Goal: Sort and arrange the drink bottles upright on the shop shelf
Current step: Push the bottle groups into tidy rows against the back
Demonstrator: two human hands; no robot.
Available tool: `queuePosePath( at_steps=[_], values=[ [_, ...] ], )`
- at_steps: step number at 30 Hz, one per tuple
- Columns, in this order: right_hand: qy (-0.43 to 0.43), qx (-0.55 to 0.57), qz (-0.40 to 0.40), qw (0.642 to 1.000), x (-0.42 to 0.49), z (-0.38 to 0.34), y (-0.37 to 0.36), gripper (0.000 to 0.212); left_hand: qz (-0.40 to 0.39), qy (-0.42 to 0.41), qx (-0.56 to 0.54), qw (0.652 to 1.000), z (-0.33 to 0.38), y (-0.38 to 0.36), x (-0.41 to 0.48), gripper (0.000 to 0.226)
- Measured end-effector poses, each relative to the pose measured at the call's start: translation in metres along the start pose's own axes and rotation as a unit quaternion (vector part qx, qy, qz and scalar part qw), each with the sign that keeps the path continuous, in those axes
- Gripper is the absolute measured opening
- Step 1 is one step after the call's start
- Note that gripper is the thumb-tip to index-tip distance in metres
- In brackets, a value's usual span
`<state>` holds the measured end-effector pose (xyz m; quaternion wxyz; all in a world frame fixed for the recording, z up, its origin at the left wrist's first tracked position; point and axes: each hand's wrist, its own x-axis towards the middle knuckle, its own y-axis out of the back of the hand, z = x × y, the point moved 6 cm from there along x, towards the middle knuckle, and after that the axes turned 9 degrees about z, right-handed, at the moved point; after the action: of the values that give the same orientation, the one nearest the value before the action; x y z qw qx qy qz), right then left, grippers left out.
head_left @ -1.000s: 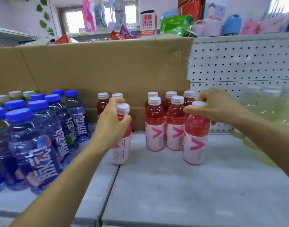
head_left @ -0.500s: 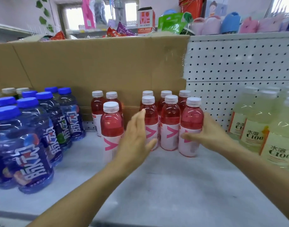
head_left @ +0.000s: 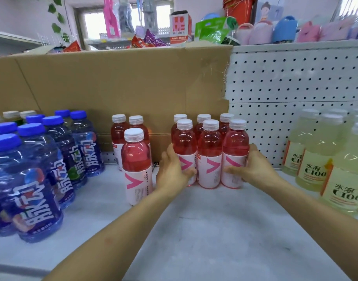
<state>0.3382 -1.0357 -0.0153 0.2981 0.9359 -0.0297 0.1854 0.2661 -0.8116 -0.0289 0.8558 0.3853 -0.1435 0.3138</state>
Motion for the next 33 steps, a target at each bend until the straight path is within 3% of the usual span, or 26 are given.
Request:
queuePosePath(
  at_steps=[3, 5, 8, 10, 13, 17, 21, 26, 33],
  values=[
    [0.012, 0.0, -0.004, 1.0, -0.004, -0.001, 0.005, 0.075, 0.017, -0.052, 0.013, 0.998, 0.014, 0.012, -0.013, 0.107],
    [0.057, -0.045, 0.079, 0.994, -0.007, -0.012, 0.015, 0.092, 0.04, -0.143, 0.02, 0.989, 0.034, 0.028, -0.027, 0.1],
    [0.239, 0.006, 0.236, 0.942, -0.03, -0.063, 0.03, 0.077, 0.122, -0.329, 0.031, 0.936, 0.065, 0.068, -0.049, 0.075],
    [0.346, 0.05, 0.232, 0.908, -0.048, -0.102, 0.02, 0.067, 0.22, -0.387, 0.034, 0.895, 0.072, 0.101, -0.052, 0.058],
    [0.381, 0.089, 0.115, 0.913, -0.061, -0.144, -0.024, 0.061, 0.315, -0.28, -0.027, 0.906, 0.049, 0.146, -0.028, 0.042],
    [0.249, 0.154, -0.091, 0.952, -0.058, -0.164, -0.085, 0.064, 0.272, -0.081, -0.202, 0.937, -0.013, 0.174, 0.022, 0.031],
    [0.156, 0.22, -0.227, 0.936, -0.058, -0.171, -0.135, 0.068, 0.251, 0.099, -0.184, 0.945, -0.076, 0.174, 0.069, 0.043],
    [0.136, 0.253, -0.199, 0.937, -0.057, -0.171, -0.145, 0.054, 0.14, 0.167, -0.22, 0.951, -0.099, 0.143, 0.116, 0.062],
    [0.167, 0.208, -0.161, 0.95, -0.064, -0.137, -0.085, 0.052, 0.135, 0.138, -0.144, 0.971, -0.106, 0.122, 0.152, 0.04]
  ],
)
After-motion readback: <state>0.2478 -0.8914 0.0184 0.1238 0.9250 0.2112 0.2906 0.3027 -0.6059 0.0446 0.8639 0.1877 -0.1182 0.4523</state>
